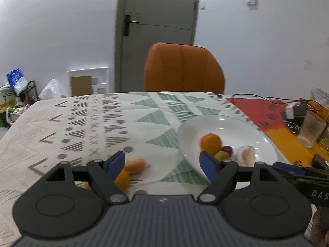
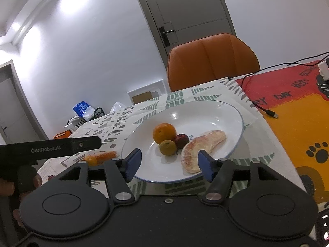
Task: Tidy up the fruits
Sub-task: 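Open both tools in the bowl and move back toward the red apple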
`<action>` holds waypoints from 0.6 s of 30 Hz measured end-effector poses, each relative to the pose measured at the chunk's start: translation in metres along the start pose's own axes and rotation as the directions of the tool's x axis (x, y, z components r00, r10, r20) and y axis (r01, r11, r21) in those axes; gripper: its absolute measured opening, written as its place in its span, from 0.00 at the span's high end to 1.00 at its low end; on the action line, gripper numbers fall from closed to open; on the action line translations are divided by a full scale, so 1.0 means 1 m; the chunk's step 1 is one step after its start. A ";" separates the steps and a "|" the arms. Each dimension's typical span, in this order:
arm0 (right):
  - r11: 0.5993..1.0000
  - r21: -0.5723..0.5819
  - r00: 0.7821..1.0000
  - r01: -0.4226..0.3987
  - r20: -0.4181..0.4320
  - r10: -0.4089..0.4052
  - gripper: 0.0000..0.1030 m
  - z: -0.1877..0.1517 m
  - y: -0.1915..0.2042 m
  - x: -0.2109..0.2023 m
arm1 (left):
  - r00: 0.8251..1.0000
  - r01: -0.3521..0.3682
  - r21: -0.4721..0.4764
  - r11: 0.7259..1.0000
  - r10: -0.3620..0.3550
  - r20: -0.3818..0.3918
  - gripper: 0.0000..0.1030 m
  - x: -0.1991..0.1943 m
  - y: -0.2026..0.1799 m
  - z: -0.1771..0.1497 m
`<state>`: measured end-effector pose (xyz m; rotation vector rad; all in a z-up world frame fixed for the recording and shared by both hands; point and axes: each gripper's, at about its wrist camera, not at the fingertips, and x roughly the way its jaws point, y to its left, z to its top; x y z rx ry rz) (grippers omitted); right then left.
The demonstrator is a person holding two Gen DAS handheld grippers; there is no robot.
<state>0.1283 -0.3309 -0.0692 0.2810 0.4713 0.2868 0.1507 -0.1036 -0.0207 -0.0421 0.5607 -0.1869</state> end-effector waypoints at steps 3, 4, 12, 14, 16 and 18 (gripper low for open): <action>1.000 -0.009 1.000 -0.006 -0.001 0.006 0.34 0.000 0.006 0.002 | 0.999 -0.033 -0.009 0.999 0.033 -0.004 0.22 -0.005 0.010 -0.002; 1.000 -0.012 1.000 -0.009 0.000 0.009 0.31 0.000 0.008 0.002 | 0.999 -0.043 -0.010 0.999 0.043 -0.004 0.21 -0.007 0.013 -0.003; 0.999 -0.019 0.999 -0.045 0.018 0.045 0.07 -0.002 0.026 0.006 | 0.998 -0.069 -0.031 0.997 0.069 0.005 0.15 -0.022 0.033 -0.009; 0.998 -0.023 0.998 -0.058 0.021 0.059 0.02 -0.001 0.030 0.007 | 0.997 -0.076 -0.033 0.997 0.076 0.006 0.14 -0.025 0.038 -0.011; 0.997 -0.025 0.997 -0.072 0.022 0.073 0.00 -0.002 0.035 0.007 | 0.997 -0.078 -0.036 0.996 0.078 0.006 0.12 -0.028 0.041 -0.013; 0.996 -0.030 0.996 -0.085 0.017 0.086 0.00 -0.003 0.041 0.009 | 0.996 -0.086 -0.039 0.996 0.086 0.008 0.12 -0.030 0.046 -0.015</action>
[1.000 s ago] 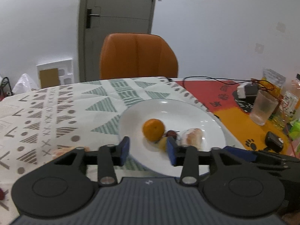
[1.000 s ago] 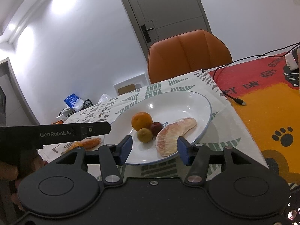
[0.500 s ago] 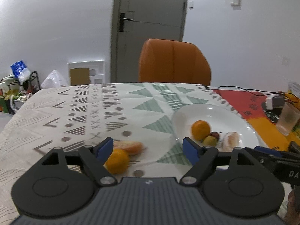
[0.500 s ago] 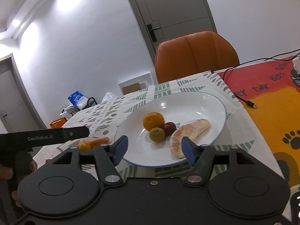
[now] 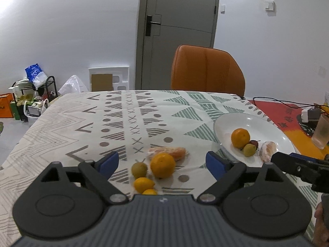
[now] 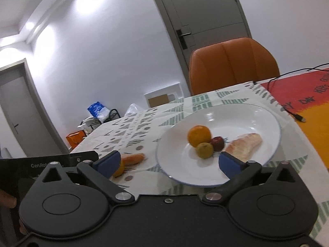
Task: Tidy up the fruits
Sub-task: 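Open both tools in the bowl and move back toward the red apple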
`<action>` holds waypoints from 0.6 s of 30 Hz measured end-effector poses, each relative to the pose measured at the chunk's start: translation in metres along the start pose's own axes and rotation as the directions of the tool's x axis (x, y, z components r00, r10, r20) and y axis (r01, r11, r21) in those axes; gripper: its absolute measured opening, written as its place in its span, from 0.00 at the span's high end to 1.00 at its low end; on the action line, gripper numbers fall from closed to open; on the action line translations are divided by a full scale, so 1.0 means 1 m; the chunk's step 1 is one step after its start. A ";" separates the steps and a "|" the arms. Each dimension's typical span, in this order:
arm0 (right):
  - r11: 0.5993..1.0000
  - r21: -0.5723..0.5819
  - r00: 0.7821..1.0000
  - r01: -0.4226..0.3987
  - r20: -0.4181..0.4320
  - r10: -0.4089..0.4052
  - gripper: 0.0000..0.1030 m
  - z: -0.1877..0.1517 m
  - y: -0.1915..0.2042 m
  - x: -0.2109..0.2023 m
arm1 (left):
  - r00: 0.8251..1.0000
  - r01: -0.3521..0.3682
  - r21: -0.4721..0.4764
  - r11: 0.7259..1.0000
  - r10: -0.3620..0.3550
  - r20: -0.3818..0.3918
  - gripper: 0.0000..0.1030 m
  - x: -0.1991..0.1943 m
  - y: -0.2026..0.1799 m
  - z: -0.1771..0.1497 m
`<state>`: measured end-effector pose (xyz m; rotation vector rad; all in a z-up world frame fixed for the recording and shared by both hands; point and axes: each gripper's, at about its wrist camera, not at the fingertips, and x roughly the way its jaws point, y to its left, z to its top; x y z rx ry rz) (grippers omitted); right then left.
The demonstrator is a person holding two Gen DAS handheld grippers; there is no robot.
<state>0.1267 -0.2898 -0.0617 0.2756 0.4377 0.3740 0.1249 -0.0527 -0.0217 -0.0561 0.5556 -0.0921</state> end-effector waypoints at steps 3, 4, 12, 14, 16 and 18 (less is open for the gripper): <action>1.000 -0.007 1.000 -0.015 -0.014 0.015 0.00 -0.001 0.008 0.004 | 1.000 -0.005 -0.011 1.000 0.005 -0.004 0.12 -0.003 0.008 -0.003; 1.000 -0.010 1.000 -0.021 -0.019 0.021 0.00 -0.002 0.011 0.006 | 1.000 -0.007 -0.015 1.000 0.007 -0.005 0.12 -0.005 0.011 -0.005; 0.997 -0.012 0.996 -0.082 -0.049 0.081 0.00 -0.005 0.032 0.014 | 0.999 -0.046 -0.048 0.998 0.045 -0.006 0.12 -0.013 0.035 -0.014; 0.996 -0.021 0.995 -0.087 -0.055 0.086 0.00 -0.006 0.037 0.017 | 0.999 -0.054 -0.060 0.997 0.054 -0.007 0.12 -0.015 0.041 -0.015; 0.995 -0.029 0.993 -0.096 -0.064 0.094 0.00 -0.007 0.042 0.019 | 0.998 -0.065 -0.072 0.995 0.065 -0.009 0.12 -0.016 0.047 -0.017; 0.994 -0.035 0.992 -0.105 -0.071 0.102 0.00 -0.008 0.047 0.021 | 0.997 -0.074 -0.083 0.994 0.074 -0.012 0.12 -0.017 0.053 -0.019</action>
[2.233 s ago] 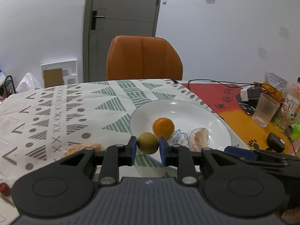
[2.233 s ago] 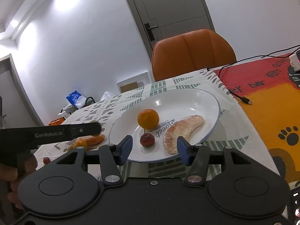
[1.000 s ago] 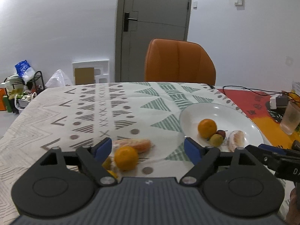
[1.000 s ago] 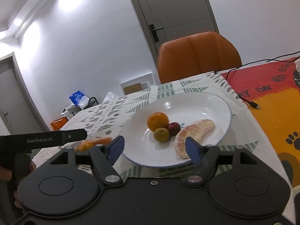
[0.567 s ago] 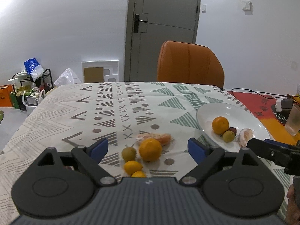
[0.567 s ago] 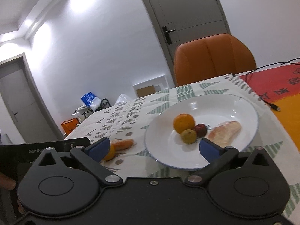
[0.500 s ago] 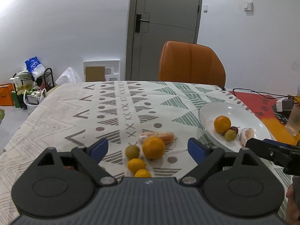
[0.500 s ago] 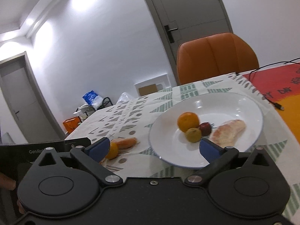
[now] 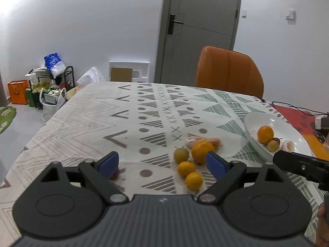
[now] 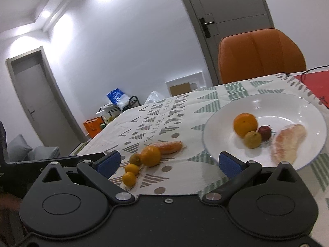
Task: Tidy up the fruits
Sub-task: 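Open both tools in the bowl and move back toward the red apple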
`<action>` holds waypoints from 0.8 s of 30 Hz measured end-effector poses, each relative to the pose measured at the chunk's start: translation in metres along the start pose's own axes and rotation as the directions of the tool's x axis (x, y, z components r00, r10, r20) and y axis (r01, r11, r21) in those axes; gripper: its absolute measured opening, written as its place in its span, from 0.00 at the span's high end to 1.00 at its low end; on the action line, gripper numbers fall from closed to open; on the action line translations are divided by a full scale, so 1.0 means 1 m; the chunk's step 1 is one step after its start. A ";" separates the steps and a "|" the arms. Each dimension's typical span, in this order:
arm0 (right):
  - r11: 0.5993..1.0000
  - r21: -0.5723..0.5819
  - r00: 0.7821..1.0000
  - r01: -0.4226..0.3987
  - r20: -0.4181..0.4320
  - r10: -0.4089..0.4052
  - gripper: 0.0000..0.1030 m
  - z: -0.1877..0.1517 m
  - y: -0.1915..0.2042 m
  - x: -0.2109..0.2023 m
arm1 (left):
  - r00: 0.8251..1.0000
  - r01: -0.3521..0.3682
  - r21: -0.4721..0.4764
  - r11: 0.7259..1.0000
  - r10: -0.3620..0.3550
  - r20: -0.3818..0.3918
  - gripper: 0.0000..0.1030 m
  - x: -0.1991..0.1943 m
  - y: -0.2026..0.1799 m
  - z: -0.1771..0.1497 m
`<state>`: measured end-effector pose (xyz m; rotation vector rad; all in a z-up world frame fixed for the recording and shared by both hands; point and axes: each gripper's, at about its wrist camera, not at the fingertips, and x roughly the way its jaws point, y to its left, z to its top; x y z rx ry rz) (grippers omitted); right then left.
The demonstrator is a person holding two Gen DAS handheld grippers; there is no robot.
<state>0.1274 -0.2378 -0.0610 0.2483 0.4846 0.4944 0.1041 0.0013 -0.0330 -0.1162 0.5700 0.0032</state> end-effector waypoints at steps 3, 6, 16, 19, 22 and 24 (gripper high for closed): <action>1.000 -0.011 1.000 -0.010 -0.013 0.010 0.00 -0.001 0.007 0.005 | 1.000 -0.006 -0.010 1.000 0.006 -0.004 0.12 0.000 0.007 -0.002; 1.000 -0.019 1.000 -0.017 -0.024 0.017 0.00 -0.002 0.012 0.009 | 1.000 -0.012 -0.021 1.000 0.012 -0.005 0.12 0.000 0.013 -0.004; 0.998 -0.055 0.996 -0.044 -0.080 0.040 0.00 -0.006 0.029 0.028 | 0.999 -0.028 -0.067 0.997 0.026 -0.019 0.12 0.002 0.035 -0.010; 0.996 -0.076 0.994 -0.054 -0.097 0.046 0.00 -0.009 0.036 0.034 | 0.999 -0.029 -0.079 0.996 0.027 -0.022 0.12 0.003 0.041 -0.011; 0.994 -0.088 0.992 -0.057 -0.113 0.047 0.02 -0.011 0.041 0.039 | 0.999 -0.030 -0.091 0.995 0.028 -0.024 0.12 0.005 0.047 -0.013; 0.994 -0.095 0.991 -0.058 -0.126 0.046 0.05 -0.011 0.044 0.043 | 0.999 -0.028 -0.098 0.995 0.026 -0.024 0.13 0.007 0.049 -0.013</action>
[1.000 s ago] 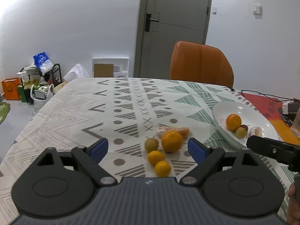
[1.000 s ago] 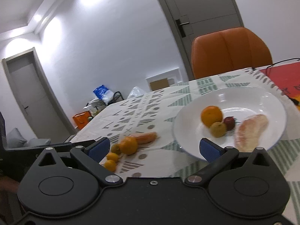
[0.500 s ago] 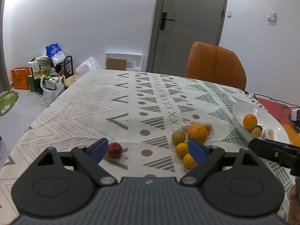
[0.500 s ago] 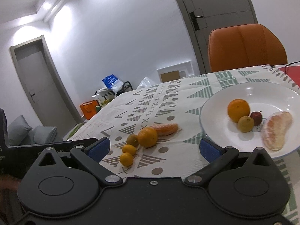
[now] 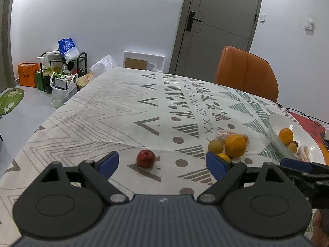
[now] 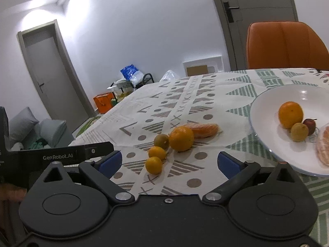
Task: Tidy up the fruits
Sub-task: 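Open both tools in the bowl and move back toward the red apple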
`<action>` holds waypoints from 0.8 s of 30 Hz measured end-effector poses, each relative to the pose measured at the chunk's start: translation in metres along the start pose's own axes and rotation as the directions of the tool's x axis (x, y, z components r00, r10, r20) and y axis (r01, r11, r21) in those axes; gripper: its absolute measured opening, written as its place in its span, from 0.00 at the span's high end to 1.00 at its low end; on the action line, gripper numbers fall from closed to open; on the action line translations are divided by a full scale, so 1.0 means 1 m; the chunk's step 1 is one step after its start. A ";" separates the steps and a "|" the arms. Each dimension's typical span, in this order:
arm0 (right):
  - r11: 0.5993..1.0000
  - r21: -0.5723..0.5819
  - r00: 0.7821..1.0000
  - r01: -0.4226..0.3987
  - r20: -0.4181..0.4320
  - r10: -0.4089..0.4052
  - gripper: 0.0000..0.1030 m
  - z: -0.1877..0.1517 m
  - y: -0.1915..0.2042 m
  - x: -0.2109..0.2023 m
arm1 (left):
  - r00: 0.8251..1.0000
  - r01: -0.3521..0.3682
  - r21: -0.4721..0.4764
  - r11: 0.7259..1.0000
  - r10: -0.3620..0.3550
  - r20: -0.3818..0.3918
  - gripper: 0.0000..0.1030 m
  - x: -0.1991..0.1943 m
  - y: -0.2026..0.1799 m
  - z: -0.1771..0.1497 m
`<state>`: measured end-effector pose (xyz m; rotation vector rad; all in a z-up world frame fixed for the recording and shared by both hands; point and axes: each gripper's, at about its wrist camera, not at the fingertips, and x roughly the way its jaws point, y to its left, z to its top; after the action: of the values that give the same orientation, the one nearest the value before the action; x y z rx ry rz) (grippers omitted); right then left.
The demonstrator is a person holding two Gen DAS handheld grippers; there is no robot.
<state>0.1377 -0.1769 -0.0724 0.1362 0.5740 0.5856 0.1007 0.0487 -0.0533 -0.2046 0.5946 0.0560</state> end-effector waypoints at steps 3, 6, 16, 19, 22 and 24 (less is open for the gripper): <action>1.000 -0.013 1.000 0.000 -0.017 -0.001 0.16 0.000 0.004 0.006 | 1.000 0.009 -0.009 1.000 -0.009 0.000 0.13 0.003 0.004 0.000; 1.000 -0.019 0.999 -0.008 -0.045 0.008 0.26 0.000 0.007 0.015 | 1.000 0.018 -0.018 1.000 -0.018 -0.006 0.14 0.007 0.008 0.000; 0.999 -0.041 0.993 -0.033 -0.117 0.028 0.52 -0.003 0.018 0.041 | 0.999 0.031 -0.022 0.999 -0.031 -0.008 0.25 0.013 0.018 0.000; 0.998 -0.054 0.992 -0.031 -0.124 0.024 0.66 -0.004 0.021 0.045 | 0.999 0.040 -0.027 0.999 -0.041 -0.013 0.29 0.015 0.020 0.000; 0.997 -0.069 0.991 -0.020 -0.135 0.010 0.79 -0.003 0.023 0.048 | 0.999 0.040 -0.029 0.999 -0.040 -0.016 0.33 0.018 0.021 0.000; 0.998 -0.067 0.991 -0.017 -0.135 0.008 0.79 -0.003 0.022 0.046 | 0.999 0.039 -0.029 0.999 -0.040 -0.024 0.38 0.021 0.021 0.001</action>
<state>0.1574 -0.1331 -0.0904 0.0357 0.6837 0.6293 0.1160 0.0694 -0.0679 -0.2451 0.6138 0.0239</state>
